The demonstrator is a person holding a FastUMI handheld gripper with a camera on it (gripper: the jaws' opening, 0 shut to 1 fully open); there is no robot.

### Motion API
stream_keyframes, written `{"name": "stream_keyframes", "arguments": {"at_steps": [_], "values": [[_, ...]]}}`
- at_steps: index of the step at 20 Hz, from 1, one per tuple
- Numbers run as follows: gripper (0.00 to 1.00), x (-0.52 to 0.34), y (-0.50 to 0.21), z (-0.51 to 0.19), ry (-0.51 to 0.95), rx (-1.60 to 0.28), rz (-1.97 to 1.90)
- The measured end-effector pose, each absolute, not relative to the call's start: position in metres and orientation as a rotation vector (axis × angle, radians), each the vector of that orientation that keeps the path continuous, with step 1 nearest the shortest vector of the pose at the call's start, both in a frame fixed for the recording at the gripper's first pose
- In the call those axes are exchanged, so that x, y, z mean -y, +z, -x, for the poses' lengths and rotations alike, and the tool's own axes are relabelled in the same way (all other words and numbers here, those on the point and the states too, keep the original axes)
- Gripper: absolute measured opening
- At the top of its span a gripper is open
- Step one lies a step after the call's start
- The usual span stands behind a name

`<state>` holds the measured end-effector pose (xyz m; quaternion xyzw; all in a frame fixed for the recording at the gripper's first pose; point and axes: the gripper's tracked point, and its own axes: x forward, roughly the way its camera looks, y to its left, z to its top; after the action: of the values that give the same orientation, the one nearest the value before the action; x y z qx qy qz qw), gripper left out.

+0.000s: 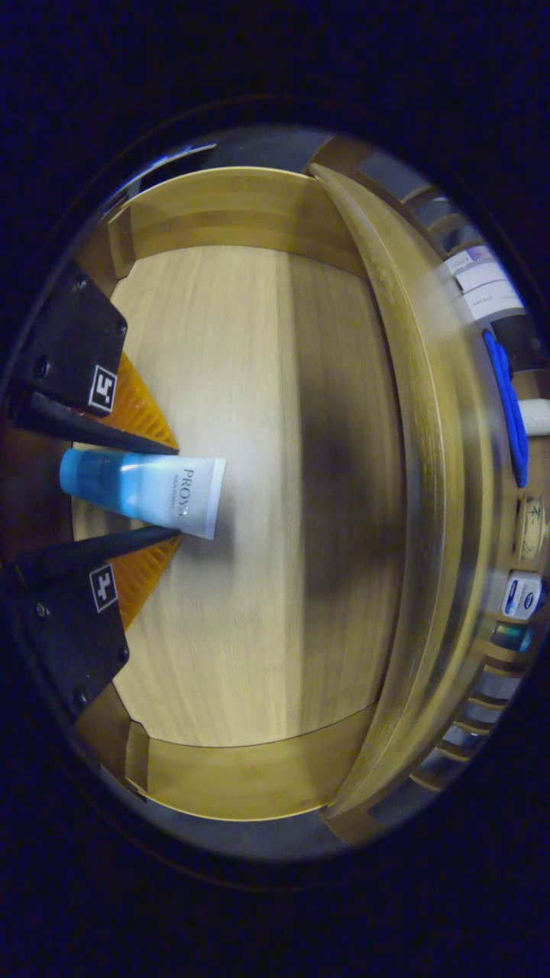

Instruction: Pull open the drawer, take out the items inside it, and place them on the countertop above the cabinet.

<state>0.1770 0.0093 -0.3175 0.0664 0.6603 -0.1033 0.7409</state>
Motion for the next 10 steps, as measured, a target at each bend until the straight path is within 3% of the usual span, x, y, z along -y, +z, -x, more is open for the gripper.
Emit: {"name": "stream_keyframes", "arguments": {"at_steps": [10], "values": [[0.5, 0.018, -0.27, -0.173, -0.188, -1.308, -0.137]]}}
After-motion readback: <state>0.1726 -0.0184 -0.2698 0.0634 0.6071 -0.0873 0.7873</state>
